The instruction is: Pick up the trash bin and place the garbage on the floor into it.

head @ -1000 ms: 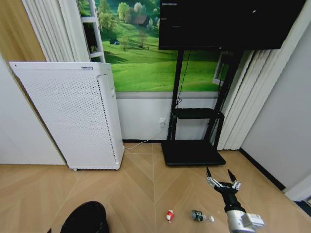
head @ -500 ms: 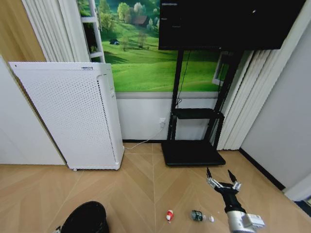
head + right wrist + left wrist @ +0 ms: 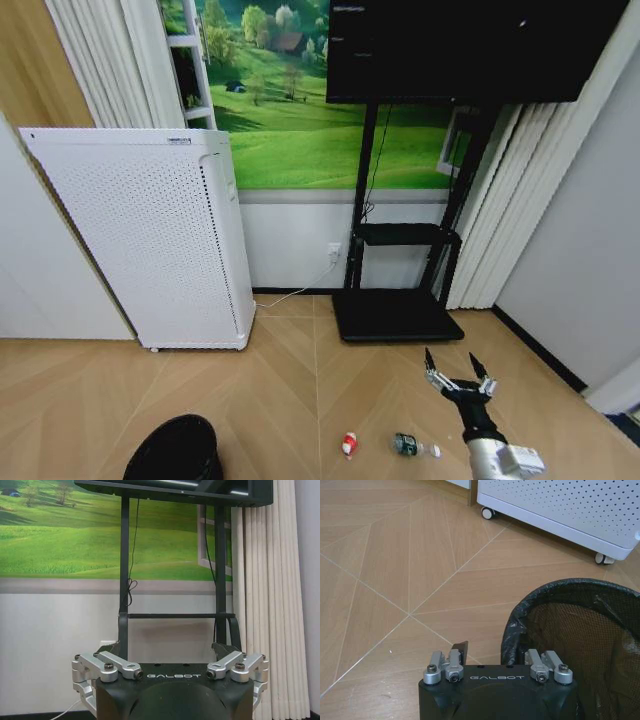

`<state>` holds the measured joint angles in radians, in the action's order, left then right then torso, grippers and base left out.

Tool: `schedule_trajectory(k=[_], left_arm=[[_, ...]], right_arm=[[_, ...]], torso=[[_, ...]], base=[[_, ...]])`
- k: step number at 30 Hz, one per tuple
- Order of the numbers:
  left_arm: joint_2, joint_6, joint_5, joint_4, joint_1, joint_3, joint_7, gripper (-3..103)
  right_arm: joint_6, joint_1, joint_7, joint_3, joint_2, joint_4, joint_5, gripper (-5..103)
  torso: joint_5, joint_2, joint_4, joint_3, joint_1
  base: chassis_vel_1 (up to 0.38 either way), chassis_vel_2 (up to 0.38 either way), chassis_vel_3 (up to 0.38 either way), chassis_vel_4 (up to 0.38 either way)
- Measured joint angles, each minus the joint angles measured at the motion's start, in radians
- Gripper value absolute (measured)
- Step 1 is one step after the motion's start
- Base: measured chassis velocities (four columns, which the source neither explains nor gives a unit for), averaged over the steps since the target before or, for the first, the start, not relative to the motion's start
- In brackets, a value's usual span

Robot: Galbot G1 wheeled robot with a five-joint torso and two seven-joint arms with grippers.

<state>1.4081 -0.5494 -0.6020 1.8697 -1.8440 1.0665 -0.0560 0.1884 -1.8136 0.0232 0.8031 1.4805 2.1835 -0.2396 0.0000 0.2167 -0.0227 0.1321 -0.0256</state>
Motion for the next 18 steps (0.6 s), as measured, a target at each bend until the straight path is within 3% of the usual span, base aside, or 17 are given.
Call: schedule_trajectory(k=[11, 13, 18], left_arm=[[0.005, 0.043, 0.014, -0.025, 0.009, -0.017, -0.005, 10], [0.005, 0.055, 0.015, -0.025, 0.009, -0.019, -0.002, 7], [0.005, 0.146, 0.039, -0.008, 0.007, -0.017, 0.023, 7]], right_arm=[[0.003, -0.002, -0.022, 0.000, 0.001, 0.000, 0.000, 100], [0.004, -0.002, -0.025, 0.001, 0.001, 0.000, -0.002, 100], [0.008, -0.001, -0.031, 0.004, -0.005, 0.000, -0.013, 100]], torso=[[-0.0001, 0.000, 0.0000, 0.000, 0.000], [0.0000, 0.001, -0.0001, 0.000, 0.000], [-0.0001, 0.001, 0.0000, 0.000, 0.000]], base=[[0.000, 0.000, 0.000, 0.000], [0.000, 0.000, 0.000, 0.000], [0.000, 0.000, 0.000, 0.000]])
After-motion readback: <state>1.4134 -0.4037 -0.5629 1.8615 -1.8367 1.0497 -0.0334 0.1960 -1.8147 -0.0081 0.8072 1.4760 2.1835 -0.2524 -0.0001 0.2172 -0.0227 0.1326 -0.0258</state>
